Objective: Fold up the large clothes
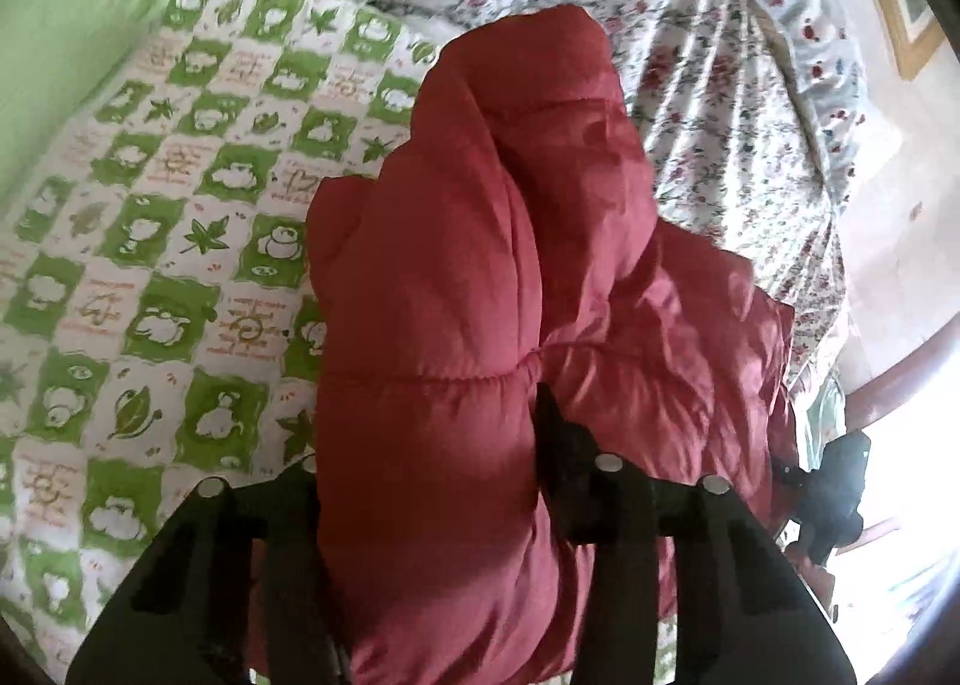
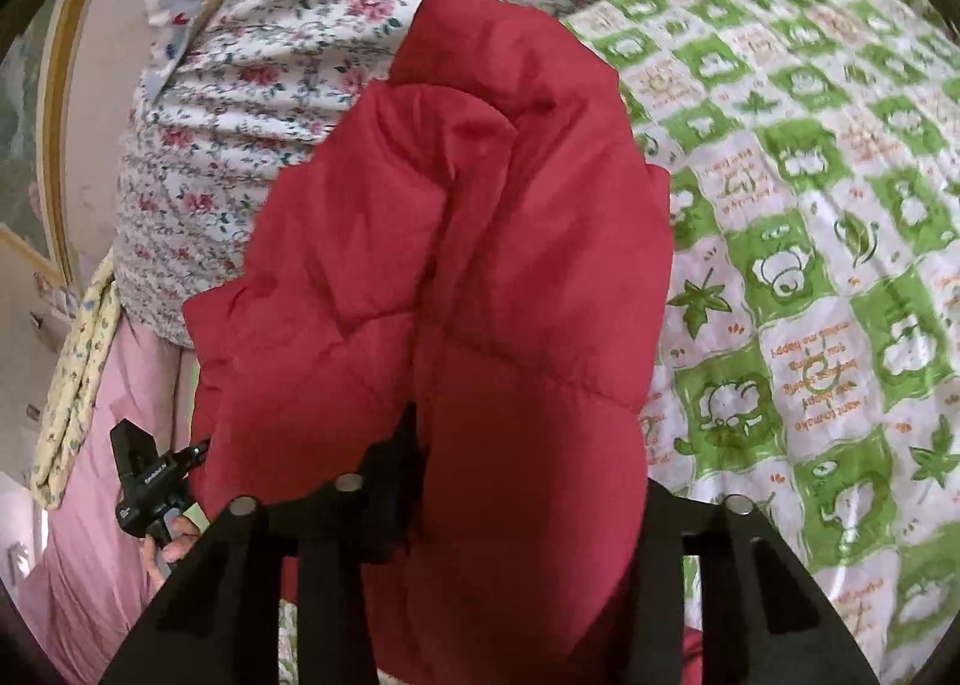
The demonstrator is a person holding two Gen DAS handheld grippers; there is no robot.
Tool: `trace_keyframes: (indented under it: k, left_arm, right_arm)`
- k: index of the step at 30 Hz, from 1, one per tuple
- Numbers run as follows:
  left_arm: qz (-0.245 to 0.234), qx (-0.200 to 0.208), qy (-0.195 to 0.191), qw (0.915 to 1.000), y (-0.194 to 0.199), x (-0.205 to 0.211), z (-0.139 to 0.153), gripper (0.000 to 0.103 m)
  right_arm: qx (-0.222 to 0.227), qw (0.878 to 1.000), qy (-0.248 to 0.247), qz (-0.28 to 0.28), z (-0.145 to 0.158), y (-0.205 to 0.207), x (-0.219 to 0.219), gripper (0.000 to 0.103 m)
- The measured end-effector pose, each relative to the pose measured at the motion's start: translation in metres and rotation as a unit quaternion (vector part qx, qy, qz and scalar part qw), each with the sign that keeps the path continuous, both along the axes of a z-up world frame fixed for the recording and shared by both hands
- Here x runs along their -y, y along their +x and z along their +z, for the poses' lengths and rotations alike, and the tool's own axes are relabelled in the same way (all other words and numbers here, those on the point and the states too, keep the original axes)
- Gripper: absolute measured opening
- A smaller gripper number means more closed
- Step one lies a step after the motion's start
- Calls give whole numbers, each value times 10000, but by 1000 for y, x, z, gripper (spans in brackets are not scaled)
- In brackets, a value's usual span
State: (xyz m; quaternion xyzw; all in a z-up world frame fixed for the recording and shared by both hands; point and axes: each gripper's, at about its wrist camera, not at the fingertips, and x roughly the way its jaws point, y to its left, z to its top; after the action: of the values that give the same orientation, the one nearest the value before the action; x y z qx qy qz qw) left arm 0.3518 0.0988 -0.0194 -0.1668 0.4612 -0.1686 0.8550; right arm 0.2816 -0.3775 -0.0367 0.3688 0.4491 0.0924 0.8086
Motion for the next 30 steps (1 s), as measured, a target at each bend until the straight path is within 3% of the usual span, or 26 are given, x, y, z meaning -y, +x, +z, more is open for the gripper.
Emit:
trace_keyframes:
  k: [6, 16, 24, 30]
  left_arm:
    - [-107, 275, 55, 9995, -40, -6, 20, 35]
    - [-104, 566, -84, 9983, -147, -30, 34, 32]
    - [-83, 458, -184, 9987, -214, -53, 20, 32]
    - [43, 354, -41, 9994, -224, -62, -1, 32]
  right_arm:
    - [178, 9998, 46, 126, 27, -28, -11, 36]
    - [304, 9984, 179, 452, 55, -120, -37, 35]
    - [199, 9975, 272, 617, 56, -178, -54, 36]
    - [113, 9982, 315, 503, 42, -190, -53, 38]
